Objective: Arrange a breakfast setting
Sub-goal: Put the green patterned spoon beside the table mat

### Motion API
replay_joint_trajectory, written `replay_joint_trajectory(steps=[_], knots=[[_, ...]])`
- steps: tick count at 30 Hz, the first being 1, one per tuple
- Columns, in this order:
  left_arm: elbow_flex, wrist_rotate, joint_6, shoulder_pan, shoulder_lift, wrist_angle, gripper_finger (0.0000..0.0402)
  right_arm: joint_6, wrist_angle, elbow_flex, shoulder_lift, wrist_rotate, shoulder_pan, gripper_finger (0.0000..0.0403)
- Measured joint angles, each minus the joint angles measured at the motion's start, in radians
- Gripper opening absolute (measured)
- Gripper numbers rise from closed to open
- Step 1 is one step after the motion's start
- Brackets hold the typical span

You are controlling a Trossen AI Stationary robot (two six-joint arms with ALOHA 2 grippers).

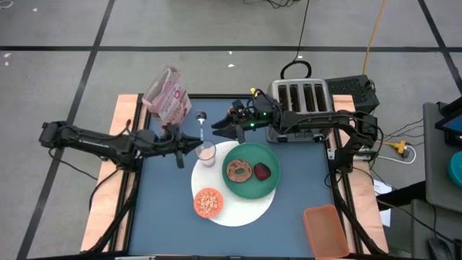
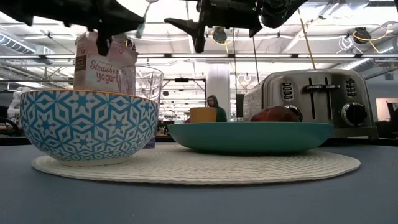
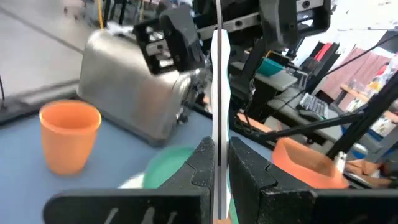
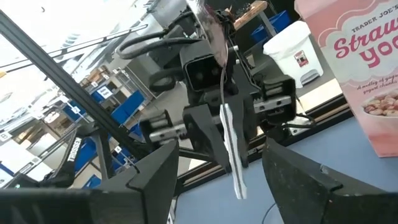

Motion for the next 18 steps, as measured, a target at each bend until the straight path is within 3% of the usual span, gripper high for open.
replay_joint_trajectory(steps=[9,18], knots=[[0.0,-0.012,-0.243,-0.129,-0.176,-0.252,0.0028,0.0,-0.008,0.0,0.0,0.0,0.0,0.0222],[0.0,-0.232,-0.467,-0.354,-0.194,-0.325,0.0028,0.0,-0.009,0.0,0.0,0.0,0.0,0.0222]])
